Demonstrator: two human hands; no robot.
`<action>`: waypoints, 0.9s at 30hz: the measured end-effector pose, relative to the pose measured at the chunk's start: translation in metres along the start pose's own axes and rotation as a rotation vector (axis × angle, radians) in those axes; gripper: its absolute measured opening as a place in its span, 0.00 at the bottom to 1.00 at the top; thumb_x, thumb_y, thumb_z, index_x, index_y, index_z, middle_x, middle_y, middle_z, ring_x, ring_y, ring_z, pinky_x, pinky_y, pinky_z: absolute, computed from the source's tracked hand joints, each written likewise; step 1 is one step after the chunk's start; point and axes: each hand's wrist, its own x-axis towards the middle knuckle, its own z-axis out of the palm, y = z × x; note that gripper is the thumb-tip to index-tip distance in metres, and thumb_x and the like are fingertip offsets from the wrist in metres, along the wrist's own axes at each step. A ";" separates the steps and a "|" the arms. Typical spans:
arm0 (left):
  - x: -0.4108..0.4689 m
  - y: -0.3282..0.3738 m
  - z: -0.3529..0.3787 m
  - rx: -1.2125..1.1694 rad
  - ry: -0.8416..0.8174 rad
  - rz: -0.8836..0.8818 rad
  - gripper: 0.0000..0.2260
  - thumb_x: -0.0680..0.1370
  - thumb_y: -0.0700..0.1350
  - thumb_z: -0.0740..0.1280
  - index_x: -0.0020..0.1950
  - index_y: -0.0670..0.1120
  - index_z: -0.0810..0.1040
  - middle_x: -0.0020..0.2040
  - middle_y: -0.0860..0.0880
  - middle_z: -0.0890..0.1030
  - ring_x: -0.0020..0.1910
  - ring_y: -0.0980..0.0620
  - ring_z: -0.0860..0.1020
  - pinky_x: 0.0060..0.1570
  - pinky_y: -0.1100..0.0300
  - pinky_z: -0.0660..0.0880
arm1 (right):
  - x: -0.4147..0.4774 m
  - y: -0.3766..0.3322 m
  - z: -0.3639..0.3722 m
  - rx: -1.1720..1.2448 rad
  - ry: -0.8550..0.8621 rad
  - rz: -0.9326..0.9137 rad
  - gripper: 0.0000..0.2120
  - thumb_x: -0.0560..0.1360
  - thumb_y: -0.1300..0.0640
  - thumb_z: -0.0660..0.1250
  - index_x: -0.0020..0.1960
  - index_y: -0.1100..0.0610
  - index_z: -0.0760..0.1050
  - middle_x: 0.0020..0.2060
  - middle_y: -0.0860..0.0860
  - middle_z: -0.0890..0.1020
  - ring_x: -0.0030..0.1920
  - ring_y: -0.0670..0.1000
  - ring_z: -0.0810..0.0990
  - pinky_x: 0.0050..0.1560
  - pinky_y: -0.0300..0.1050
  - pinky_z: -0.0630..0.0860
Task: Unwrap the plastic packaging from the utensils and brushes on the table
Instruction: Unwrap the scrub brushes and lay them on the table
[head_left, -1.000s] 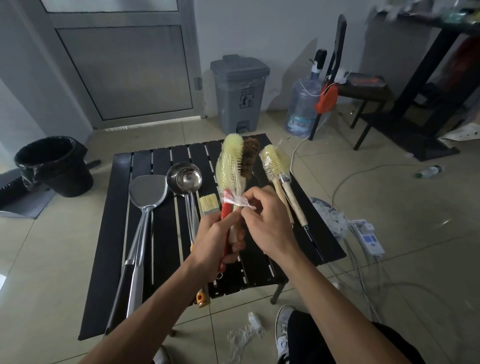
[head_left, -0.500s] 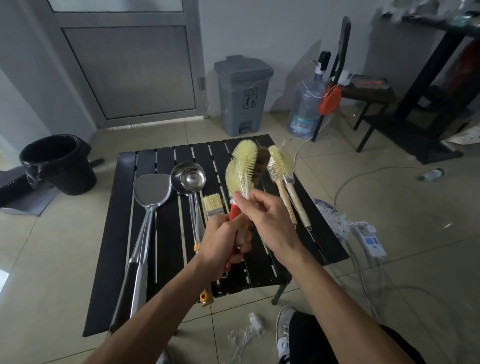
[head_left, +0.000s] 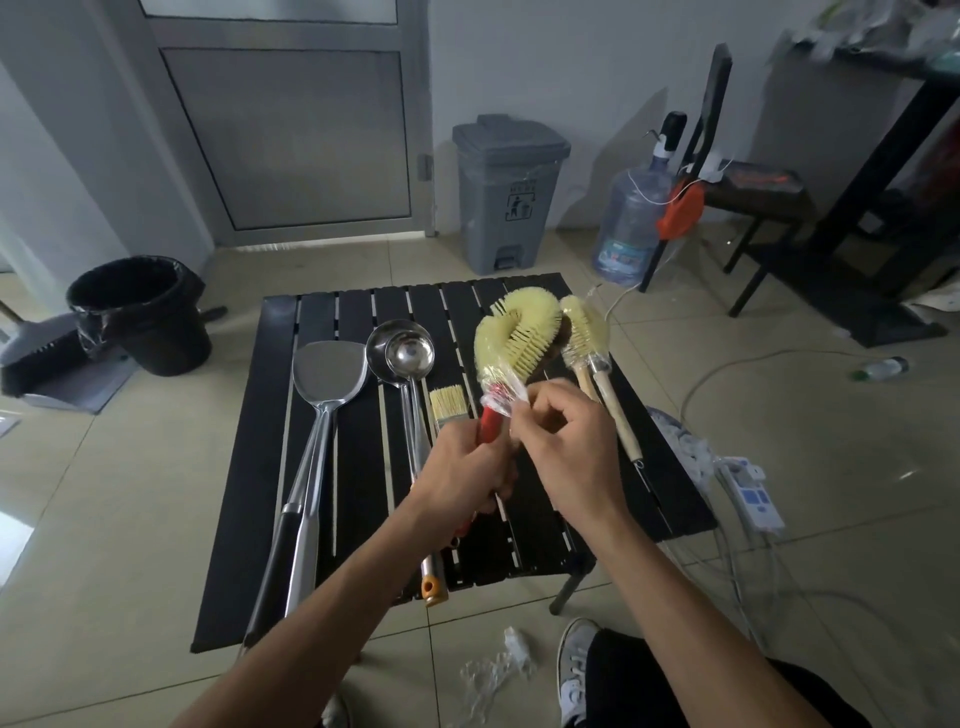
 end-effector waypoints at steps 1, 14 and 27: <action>0.001 0.000 0.001 0.033 -0.004 0.000 0.10 0.84 0.43 0.62 0.45 0.41 0.77 0.31 0.50 0.76 0.27 0.55 0.74 0.26 0.63 0.70 | 0.000 0.000 0.001 0.003 0.028 0.036 0.09 0.77 0.59 0.73 0.39 0.58 0.76 0.37 0.47 0.80 0.39 0.47 0.80 0.40 0.40 0.80; 0.004 0.002 0.008 0.274 0.067 0.018 0.11 0.84 0.41 0.61 0.43 0.41 0.77 0.33 0.48 0.76 0.27 0.55 0.72 0.29 0.57 0.72 | -0.003 -0.011 0.002 -0.090 -0.049 -0.162 0.05 0.79 0.58 0.72 0.52 0.58 0.84 0.47 0.47 0.84 0.50 0.40 0.81 0.50 0.29 0.76; 0.010 0.005 -0.005 0.035 0.133 -0.035 0.20 0.78 0.60 0.62 0.46 0.44 0.80 0.33 0.50 0.83 0.30 0.54 0.76 0.26 0.63 0.69 | -0.003 -0.004 -0.001 0.026 0.070 0.024 0.08 0.81 0.54 0.70 0.59 0.53 0.83 0.46 0.44 0.85 0.46 0.41 0.84 0.44 0.33 0.80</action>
